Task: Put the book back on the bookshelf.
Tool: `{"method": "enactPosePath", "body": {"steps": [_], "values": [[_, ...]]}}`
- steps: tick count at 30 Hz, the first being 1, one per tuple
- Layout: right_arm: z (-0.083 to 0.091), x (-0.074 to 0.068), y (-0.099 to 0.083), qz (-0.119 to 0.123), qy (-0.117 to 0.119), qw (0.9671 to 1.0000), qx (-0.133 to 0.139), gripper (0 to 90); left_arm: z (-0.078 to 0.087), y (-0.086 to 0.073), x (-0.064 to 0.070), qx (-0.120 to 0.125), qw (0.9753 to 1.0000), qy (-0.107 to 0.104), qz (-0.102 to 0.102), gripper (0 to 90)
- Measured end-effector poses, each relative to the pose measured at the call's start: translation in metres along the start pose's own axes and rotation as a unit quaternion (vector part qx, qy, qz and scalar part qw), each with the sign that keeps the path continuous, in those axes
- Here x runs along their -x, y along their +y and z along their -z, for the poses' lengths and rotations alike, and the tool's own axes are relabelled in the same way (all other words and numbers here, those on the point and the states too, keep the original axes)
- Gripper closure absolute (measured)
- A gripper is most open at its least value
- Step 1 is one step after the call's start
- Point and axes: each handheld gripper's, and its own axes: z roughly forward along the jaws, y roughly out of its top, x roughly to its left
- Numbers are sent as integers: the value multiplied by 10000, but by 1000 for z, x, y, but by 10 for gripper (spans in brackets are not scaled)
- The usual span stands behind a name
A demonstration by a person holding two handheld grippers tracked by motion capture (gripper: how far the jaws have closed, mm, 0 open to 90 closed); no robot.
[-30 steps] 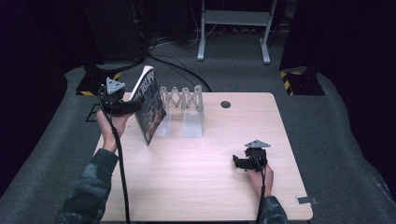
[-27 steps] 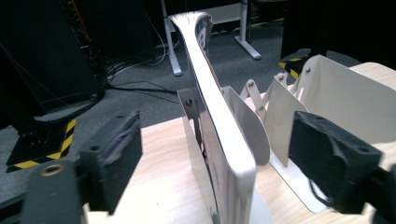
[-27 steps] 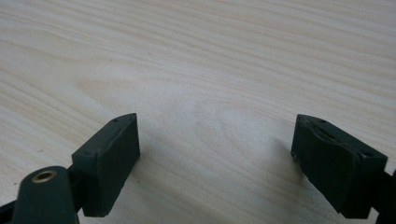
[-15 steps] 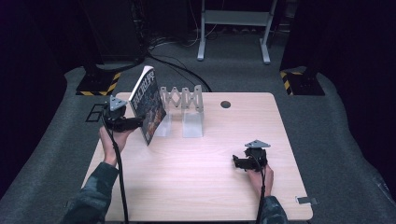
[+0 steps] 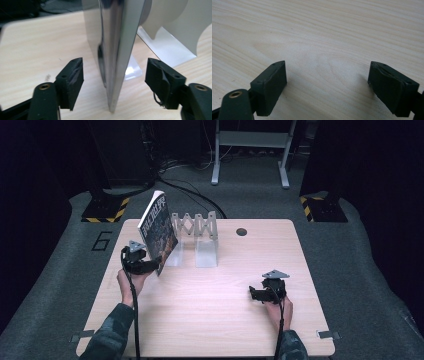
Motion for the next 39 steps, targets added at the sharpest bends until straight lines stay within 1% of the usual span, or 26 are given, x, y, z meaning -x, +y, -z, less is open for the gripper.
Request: {"method": "enactPosePath", "body": {"steps": [2, 3, 4, 5, 6, 7, 9, 11, 12, 14, 16, 17, 19, 21, 22, 24, 26, 29, 33, 38, 39], "values": [[0, 0, 0, 1, 0, 10000, 1, 148, -4, -5, -1, -65, 9999, -63, 54, 363], [0, 0, 0, -3, 1, 10000, -1, 148, -8, -8, -1, -91, 9999, -34, 74, 364], [0, 0, 0, -1, 2, 10000, 1, 148, -10, -10, -1, -93, 9999, -49, 122, 385], [0, 0, 0, -21, 0, 10000, -9, 149, -12, -12, -3, -126, 9996, -134, 230, 397], [0, 0, 0, -6, 1, 10000, -5, 148, -14, -15, -2, -98, 9996, -94, 258, 406], [0, 0, 0, -20, 0, 10000, -8, 149, -16, -17, -2, -96, 9996, -63, 246, 441], [0, 0, 0, -8, 1, 10000, -5, 149, -19, -20, -1, -149, 9994, -65, 309, 482], [0, 0, 0, -20, 0, 10000, -10, 149, -23, -24, -1, -213, 9993, -92, 307, 532], [0, 0, 0, 2, 3, 10000, -1, 149, -24, -26, 0, -196, 9993, -97, 318, 550], [0, 0, 0, -24, 1, 10000, -11, 149, -26, -28, -1, -287, 9984, -273, 413, 588], [0, 0, 0, -21, -1, 10000, -9, 149, -27, -29, -2, -252, 9982, -272, 475, 631], [0, 0, 0, -23, 1, 10000, -11, 149, -28, -30, -2, -230, 9976, -313, 575, 671], [0, 0, 0, -18, 0, 10000, -7, 149, -28, -31, -3, -171, 9970, -343, 678, 726], [0, 0, 0, -12, 1, 10000, -6, 149, -27, -31, -4, -160, 9964, -362, 744, 740], [0, 0, 0, -18, 0, 10000, -8, 149, -27, -32, -3, -149, 9967, -350, 718, 748], [0, 0, 0, -19, 0, 10000, -8, 149, -26, -34, -3, -101, 9965, -349, 758, 766], [0, 0, 0, -10, 2, 10000, -4, 149, -26, -36, -2, -70, 9947, -442, 924, 769], [0, 0, 0, -9, 1, 10000, -3, 149, -27, -35, 1, -85, 9943, -495, 937, 769], [0, 0, 0, -21, -1, 10000, -9, 148, -26, -34, 7, -44, 9928, -647, 1008, 771], [0, 0, 0, 1, 2, 10000, 1, 149, -28, -35, 12, -36, 9931, -722, 921, 754], [0, 0, 0, -12, 2, 10000, -6, 149, -29, -35, 14, -14, 9925, -739, 974, 750]]}}
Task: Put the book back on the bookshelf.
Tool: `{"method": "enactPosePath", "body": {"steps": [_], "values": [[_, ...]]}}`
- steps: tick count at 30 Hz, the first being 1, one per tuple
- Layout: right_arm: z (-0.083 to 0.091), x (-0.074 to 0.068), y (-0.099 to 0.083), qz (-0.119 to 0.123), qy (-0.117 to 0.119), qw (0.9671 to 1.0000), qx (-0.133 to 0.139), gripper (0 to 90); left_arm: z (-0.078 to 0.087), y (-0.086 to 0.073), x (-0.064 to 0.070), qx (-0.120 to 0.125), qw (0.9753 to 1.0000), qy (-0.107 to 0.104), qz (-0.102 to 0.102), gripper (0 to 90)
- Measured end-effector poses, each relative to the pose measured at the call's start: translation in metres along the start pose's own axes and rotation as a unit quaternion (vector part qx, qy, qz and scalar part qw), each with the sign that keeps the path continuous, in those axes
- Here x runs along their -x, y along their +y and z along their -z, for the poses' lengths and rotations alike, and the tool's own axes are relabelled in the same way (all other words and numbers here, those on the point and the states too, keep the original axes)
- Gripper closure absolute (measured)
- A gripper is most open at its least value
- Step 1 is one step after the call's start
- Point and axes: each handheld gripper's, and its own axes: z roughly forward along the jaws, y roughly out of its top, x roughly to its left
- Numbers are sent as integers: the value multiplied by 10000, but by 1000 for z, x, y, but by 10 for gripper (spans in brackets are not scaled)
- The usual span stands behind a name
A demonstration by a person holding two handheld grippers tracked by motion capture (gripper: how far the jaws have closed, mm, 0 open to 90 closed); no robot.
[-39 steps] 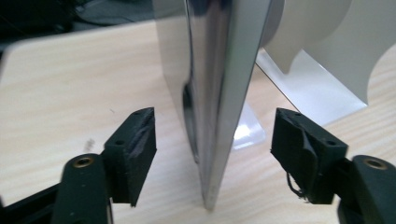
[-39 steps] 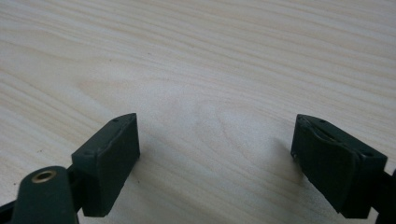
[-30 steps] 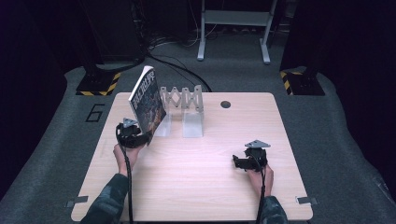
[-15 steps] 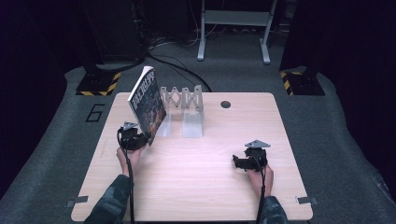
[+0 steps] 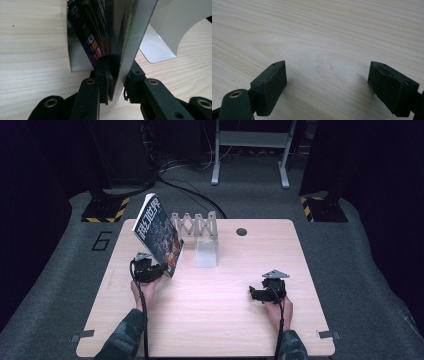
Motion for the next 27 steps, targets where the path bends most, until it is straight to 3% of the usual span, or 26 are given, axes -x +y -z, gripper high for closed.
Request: {"method": "enactPosePath", "body": {"steps": [24, 27], "values": [[0, 1, 0, 48, 12, 10000, 17, 149, -7, -5, 22, -257, 9984, -398, -292, 702], [0, 1, 0, 46, 11, 10000, 17, 150, -12, -6, 24, -486, 9967, -535, -380, 702]]}}
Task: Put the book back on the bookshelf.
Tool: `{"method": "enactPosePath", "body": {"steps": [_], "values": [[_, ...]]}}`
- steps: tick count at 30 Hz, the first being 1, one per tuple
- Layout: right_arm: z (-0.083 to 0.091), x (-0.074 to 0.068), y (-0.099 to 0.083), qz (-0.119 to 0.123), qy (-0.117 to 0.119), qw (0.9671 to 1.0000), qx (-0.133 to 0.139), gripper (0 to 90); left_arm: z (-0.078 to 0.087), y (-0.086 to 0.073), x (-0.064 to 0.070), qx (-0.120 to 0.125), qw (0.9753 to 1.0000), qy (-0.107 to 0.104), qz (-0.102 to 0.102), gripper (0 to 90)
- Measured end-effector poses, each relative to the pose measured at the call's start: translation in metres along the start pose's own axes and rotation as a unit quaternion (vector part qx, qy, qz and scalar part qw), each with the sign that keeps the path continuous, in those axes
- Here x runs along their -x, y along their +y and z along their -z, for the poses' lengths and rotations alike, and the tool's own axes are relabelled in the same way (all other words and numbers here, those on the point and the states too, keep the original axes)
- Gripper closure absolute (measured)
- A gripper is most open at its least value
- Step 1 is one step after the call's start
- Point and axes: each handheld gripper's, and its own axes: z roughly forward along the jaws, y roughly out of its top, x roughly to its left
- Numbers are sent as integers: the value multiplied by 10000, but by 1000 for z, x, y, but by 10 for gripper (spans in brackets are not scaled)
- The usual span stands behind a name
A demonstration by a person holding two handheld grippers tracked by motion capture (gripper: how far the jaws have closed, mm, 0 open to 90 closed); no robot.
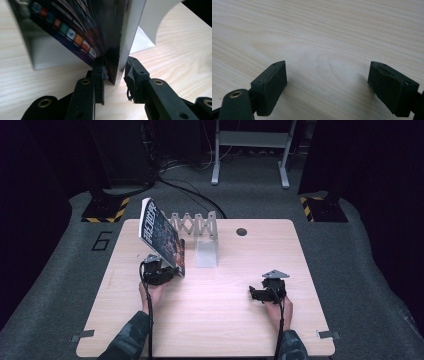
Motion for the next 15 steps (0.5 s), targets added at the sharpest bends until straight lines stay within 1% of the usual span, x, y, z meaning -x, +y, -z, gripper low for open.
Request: {"method": "enactPosePath", "body": {"steps": [1, 2, 3, 4, 5, 6, 7, 10, 11, 13, 14, 15], "values": [[0, 0, 0, 2, 1, 10000, 1, 150, -3, -1, 1, -38, 9999, -44, 114, 700], [0, 0, 0, 1, 1, 10000, 0, 150, -5, -3, 2, -3, 9999, -17, 144, 697], [0, 0, 0, 0, 0, 10000, 1, 150, -5, -3, 2, -49, 9999, 1, 159, 696], [0, 0, 0, 4, 2, 10000, 0, 150, -5, -4, 1, -35, 10000, 24, 49, 693], [0, 0, 0, 0, 3, 10000, 1, 150, -6, -5, 3, 32, 9999, 44, 155, 687], [0, 0, 0, 2, 3, 10000, 1, 150, -5, -6, 3, 81, 9999, 102, 88, 682], [0, 0, 0, 2, 2, 10000, 1, 150, -3, -6, 2, 18, 9999, 124, -76, 676], [0, 0, 0, 0, 4, 10000, 1, 150, 0, -6, 5, 119, 9996, 212, -149, 636], [0, 0, 0, 1, 5, 10000, 3, 150, 1, -6, 6, 196, 9992, 297, -158, 617], [0, 0, 0, 4, 5, 10000, 1, 150, 4, -5, 8, 194, 9988, 378, -234, 571], [0, 0, 0, -1, 4, 10000, 1, 150, 5, -5, 11, 238, 9980, 506, -281, 532], [0, 0, 0, 2, 5, 10000, 1, 150, 7, -5, 12, 220, 9977, 571, -306, 467]]}}
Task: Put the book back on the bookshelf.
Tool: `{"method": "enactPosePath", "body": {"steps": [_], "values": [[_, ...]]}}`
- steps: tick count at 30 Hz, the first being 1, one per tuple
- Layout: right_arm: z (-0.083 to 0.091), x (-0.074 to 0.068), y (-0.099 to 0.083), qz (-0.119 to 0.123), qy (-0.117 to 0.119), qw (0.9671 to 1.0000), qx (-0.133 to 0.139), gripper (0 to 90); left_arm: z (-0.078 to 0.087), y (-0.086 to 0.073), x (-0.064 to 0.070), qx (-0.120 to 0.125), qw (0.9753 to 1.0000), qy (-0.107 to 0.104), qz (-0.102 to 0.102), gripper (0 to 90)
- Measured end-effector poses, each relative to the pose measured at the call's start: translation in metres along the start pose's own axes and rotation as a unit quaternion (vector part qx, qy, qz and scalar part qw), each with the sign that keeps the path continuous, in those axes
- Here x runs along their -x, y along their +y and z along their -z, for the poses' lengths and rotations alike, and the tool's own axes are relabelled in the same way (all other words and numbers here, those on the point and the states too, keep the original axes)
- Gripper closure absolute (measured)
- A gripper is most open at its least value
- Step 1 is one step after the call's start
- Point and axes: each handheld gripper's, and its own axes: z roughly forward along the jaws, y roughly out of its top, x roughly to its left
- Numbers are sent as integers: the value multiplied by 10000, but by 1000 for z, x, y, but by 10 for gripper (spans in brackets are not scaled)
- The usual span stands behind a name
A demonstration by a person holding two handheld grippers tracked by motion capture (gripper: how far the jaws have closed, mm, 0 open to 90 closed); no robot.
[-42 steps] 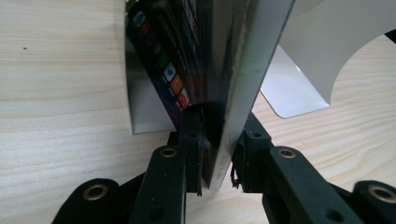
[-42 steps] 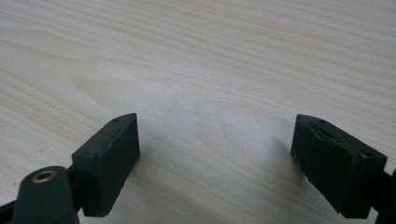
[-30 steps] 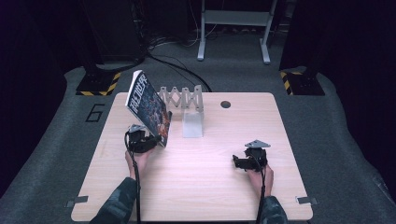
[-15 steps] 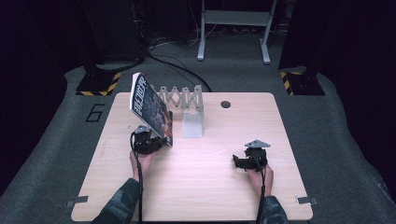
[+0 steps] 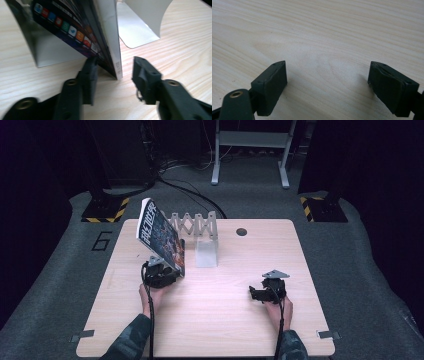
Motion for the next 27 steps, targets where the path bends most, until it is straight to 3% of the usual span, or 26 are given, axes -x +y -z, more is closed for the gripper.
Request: {"method": "enactPosePath", "body": {"steps": [4, 8, 11, 20, 27], "values": [[0, 0, 0, 1, -2, 10000, 0, 150, 11, 2, 2, 66, 9999, 99, -104, 309], [0, 0, 0, -1, -3, 10000, 0, 150, 25, 5, 7, 173, 9995, 143, -218, 210], [0, 0, 0, 1, -4, 10000, -1, 150, 37, 4, 12, 251, 9986, 206, -419, 163], [0, 0, 0, -3, -12, 10000, -1, 151, 63, -14, 26, 209, 9940, 473, -964, 88], [0, 0, 0, -3, -13, 10000, -2, 151, 77, -36, 21, 85, 9942, 527, -929, 65]]}}
